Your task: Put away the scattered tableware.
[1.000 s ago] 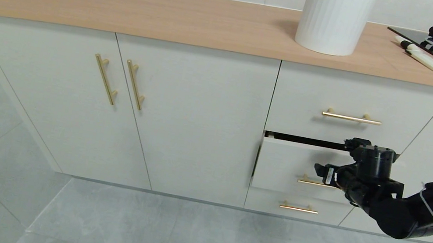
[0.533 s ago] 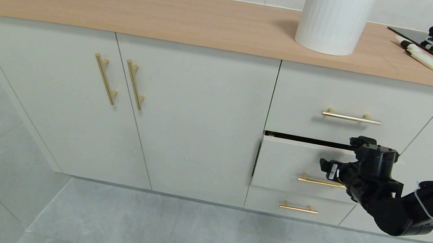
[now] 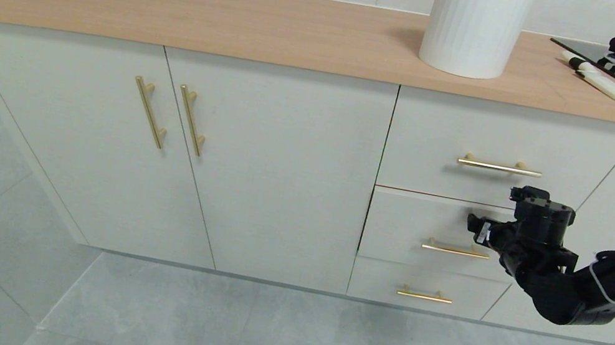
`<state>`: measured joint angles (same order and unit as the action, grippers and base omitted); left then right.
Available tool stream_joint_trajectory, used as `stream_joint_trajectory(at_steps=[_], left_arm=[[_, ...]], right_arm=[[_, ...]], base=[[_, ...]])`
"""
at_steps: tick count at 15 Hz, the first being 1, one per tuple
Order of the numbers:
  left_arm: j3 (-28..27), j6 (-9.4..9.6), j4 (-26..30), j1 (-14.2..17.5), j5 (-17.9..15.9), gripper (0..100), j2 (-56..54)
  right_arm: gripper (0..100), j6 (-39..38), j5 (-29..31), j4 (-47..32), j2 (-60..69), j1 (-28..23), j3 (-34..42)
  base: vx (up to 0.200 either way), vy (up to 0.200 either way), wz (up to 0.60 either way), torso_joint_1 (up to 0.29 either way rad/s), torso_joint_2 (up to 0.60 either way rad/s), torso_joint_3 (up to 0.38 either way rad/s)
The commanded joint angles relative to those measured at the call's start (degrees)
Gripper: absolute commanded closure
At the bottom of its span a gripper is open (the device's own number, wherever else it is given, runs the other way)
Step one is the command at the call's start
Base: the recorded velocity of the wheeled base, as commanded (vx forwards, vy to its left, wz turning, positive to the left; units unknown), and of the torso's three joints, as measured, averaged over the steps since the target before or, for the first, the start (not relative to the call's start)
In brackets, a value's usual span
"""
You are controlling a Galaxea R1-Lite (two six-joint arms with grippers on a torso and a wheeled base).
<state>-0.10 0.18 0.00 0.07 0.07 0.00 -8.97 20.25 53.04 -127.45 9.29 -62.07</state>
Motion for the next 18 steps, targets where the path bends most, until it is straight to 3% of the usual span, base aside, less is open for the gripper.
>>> stream_joint_trajectory(at_steps=[1,18], left_arm=[[0.0,-0.01,0.0,0.0,0.0,0,0.0],[0.0,-0.01,0.0,0.0,0.0,0,0.1]], right_arm=[[0,-0.4,0.6,0.3,-0.5,-0.2,-0.9],[0,-0.5,0.9,5.7,-3.6,-0.3,-2.8]], base=[[0.000,0.000,0.00,0.000,0.00,0.000],[0.000,0.000,0.00,0.000,0.00,0.000]])
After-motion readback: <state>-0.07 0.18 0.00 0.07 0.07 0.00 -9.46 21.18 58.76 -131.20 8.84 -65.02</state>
